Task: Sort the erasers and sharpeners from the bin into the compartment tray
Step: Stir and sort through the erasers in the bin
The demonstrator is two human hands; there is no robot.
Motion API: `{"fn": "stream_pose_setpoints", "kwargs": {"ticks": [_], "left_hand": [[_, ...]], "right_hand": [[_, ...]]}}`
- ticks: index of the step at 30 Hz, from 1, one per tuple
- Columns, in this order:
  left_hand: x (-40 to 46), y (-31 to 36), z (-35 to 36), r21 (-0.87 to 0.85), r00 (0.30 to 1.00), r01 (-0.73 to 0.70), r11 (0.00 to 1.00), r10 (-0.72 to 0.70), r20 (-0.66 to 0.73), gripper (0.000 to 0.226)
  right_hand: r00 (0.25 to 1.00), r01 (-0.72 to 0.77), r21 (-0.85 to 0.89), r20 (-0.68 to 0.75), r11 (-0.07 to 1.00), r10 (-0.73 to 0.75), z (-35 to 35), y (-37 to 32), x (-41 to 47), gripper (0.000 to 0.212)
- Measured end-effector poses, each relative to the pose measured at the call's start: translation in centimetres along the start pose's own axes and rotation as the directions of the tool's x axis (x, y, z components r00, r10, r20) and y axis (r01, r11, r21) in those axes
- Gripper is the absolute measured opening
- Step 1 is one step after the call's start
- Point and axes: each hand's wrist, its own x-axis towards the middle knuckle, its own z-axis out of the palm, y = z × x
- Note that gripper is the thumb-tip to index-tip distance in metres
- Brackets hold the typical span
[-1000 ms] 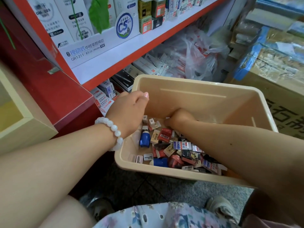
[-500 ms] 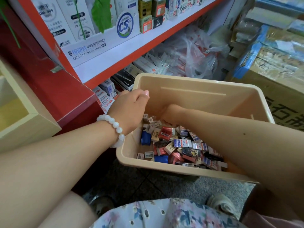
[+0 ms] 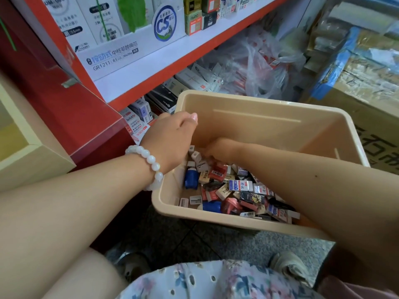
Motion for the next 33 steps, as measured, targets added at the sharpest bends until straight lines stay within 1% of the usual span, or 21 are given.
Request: {"fn": "stream_pose_setpoints", "kwargs": {"ticks": [2,3,6,8,11,13,15,17,20,22,24,26,28,30,32,33], "left_hand": [[0.0,0.0,0.1,-0.002,1.0,0.003,1.0,-0.003,0.001,0.039],[0.0,0.0,0.1,-0.002,1.0,0.002,1.0,-0.002,-0.001,0.039],[-0.1,0.0,0.0,0.006,1.0,-0.007,1.0,0.007,-0.003,0.04],[-0.1,0.1,0.0,0.004,1.0,-0.005,1.0,0.006,-0.006,0.04],[-0.1,0.0,0.0,0.009,1.0,-0.005,1.0,0.005,-0.005,0.04],[0.0,0.0,0.0,0.018,1.0,-0.007,1.0,0.007,-0.001,0.04],[0.1,0.1,0.0,0.017,1.0,-0.003,1.0,0.003,0.002,0.04],[0.0,0.1,0.0,0.017,1.0,0.0,1.0,0.0,0.002,0.04],[-0.2,0.2,-0.1,0.014,1.0,-0.003,1.0,0.003,0.001,0.04],[-0.3,0.2,-0.2,0.017,1.0,0.002,1.0,-0.002,0.006,0.04],[-0.3,0.2,-0.1,0.024,1.0,0.002,1.0,-0.002,0.008,0.04],[-0.2,0.3,-0.1,0.022,1.0,0.004,1.0,-0.005,0.007,0.04],[-0.2,0.3,-0.1,0.027,1.0,0.011,1.0,-0.011,0.01,0.041],[-0.2,0.4,-0.2,0.031,1.0,0.013,0.999,-0.014,0.011,0.041],[-0.4,0.5,-0.2,0.022,1.0,0.018,1.0,-0.019,0.008,0.041],[-0.4,0.5,-0.2,0.018,1.0,0.021,1.0,-0.021,0.009,0.04]], "right_hand": [[1.0,-0.009,0.208,0.025,0.978,0.004,-0.6,-0.3,-0.9,0.02],[1.0,0.009,0.243,0.019,0.97,-0.014,-1.0,-0.3,-1.2,0.023],[0.998,0.046,0.135,0.036,0.99,-0.052,-1.0,0.0,-1.5,0.03],[0.994,0.017,0.077,0.105,0.997,-0.025,-0.6,0.4,-1.3,0.037],[0.991,0.026,-0.038,0.13,0.999,-0.021,-0.9,0.8,-1.6,0.04],[0.991,0.047,-0.058,0.128,0.997,-0.04,-1.3,0.6,-2.3,0.044],[0.984,0.053,-0.037,0.174,0.998,-0.046,-1.2,0.7,-2.5,0.053],[0.977,0.057,-0.086,0.21,0.995,-0.038,-0.4,0.5,-2.2,0.061],[0.987,0.083,-0.156,0.149,0.984,-0.06,0.4,0.3,-1.7,0.067],[0.995,0.049,-0.163,0.099,0.985,-0.033,0.1,0.4,-1.7,0.067],[0.998,0.034,-0.207,0.067,0.978,-0.021,-0.6,0.8,-1.7,0.071],[0.998,0.057,-0.238,0.031,0.97,-0.051,-1.0,1.3,-1.7,0.075],[0.997,0.073,-0.226,0.005,0.971,-0.073,-0.8,1.4,-1.9,0.075],[0.998,0.057,-0.184,0.024,0.981,-0.054,-0.3,1.1,-2.2,0.076],[0.997,0.027,-0.077,0.079,0.997,-0.021,-0.1,0.5,-2.8,0.08],[0.995,0.035,-0.008,0.095,0.999,-0.034,0.0,0.2,-3.2,0.079]]}}
